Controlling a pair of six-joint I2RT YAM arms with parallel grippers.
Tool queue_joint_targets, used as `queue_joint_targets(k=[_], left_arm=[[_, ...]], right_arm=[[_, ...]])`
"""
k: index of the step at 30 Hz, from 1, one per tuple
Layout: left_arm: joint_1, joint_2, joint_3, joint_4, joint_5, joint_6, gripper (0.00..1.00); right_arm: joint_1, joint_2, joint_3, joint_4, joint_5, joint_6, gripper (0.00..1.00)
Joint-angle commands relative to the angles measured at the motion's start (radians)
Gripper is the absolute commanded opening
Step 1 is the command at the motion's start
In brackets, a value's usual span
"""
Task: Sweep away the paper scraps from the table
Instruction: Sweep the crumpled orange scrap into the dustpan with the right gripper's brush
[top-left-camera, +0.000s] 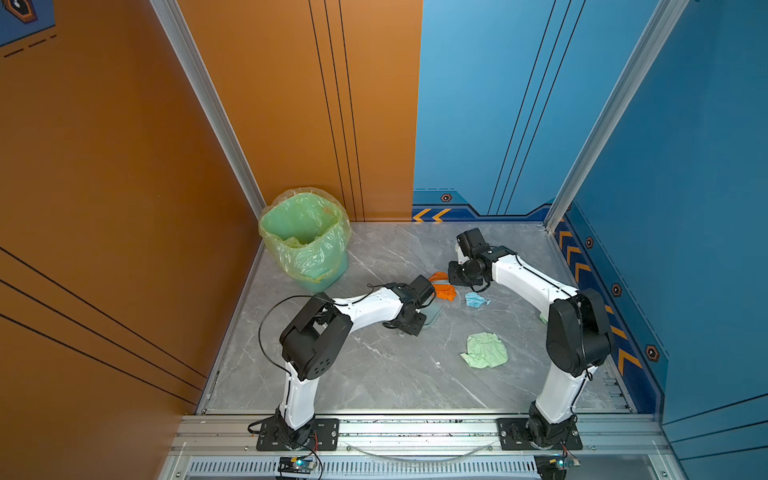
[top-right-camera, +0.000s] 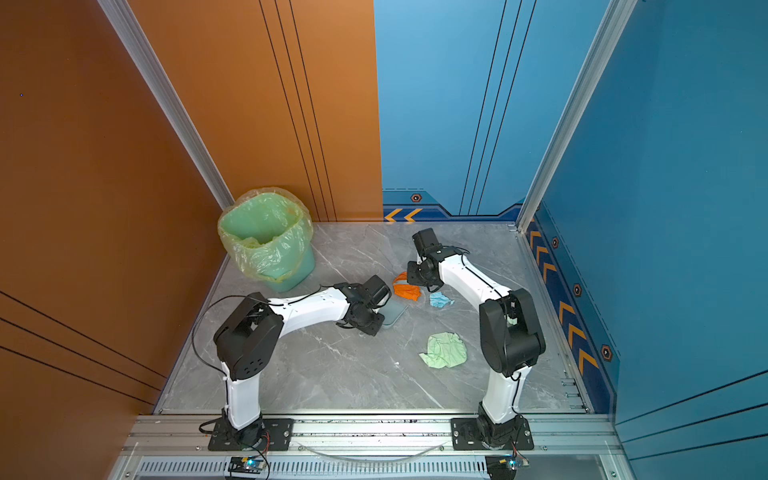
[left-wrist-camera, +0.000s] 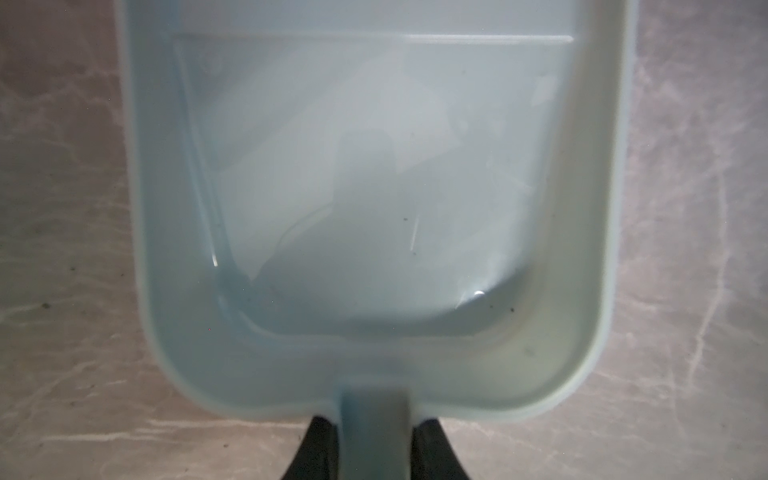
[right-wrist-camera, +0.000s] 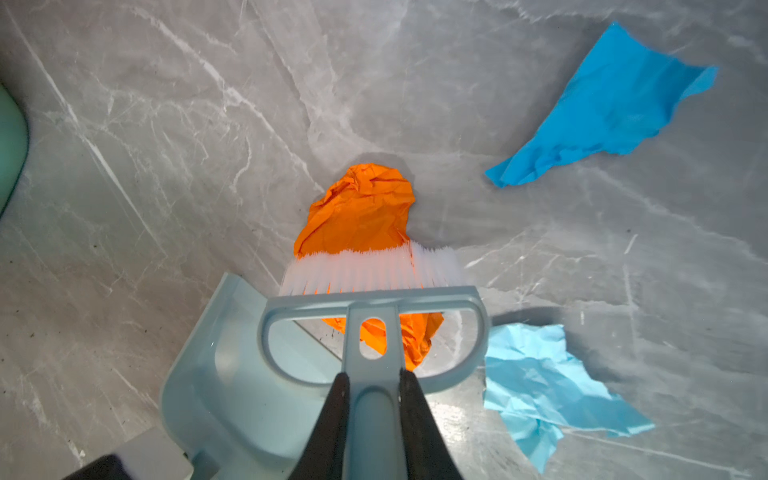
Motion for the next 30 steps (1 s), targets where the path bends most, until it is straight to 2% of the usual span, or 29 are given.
queue_joint_targets(k=[1,6,18,23,30], left_arm=[[-0.012,0.02,0.027,-0.029,-0.004,-0.013,0.0],[-0.011,0.025,0.032,-0.029,-0.001,-0.014,0.0],[-0.012,0.033,0.035,-0.028,0.006,-0.02,0.0],[-0.012,0.031,0.035,-0.028,0.01,-0.019,0.0],[-0.012,0.028,0.035,-0.028,0.008,-0.019,0.0]], right_arm=[[0.018,-0.009,-0.025,-0.068,-0.132,-0.01,0.0],[0.043,-0.045,-0.042,-0.098,-0.239,0.011,0.0],[-0.017,-0.116,0.013,-0.139,-0.229,0.031,0.0],[-0.038,-0.088,0.075,-0.152,-0.157,0.019,0.0],[-0.033,0.004,0.175,-0.154,0.033,-0.033,0.0]])
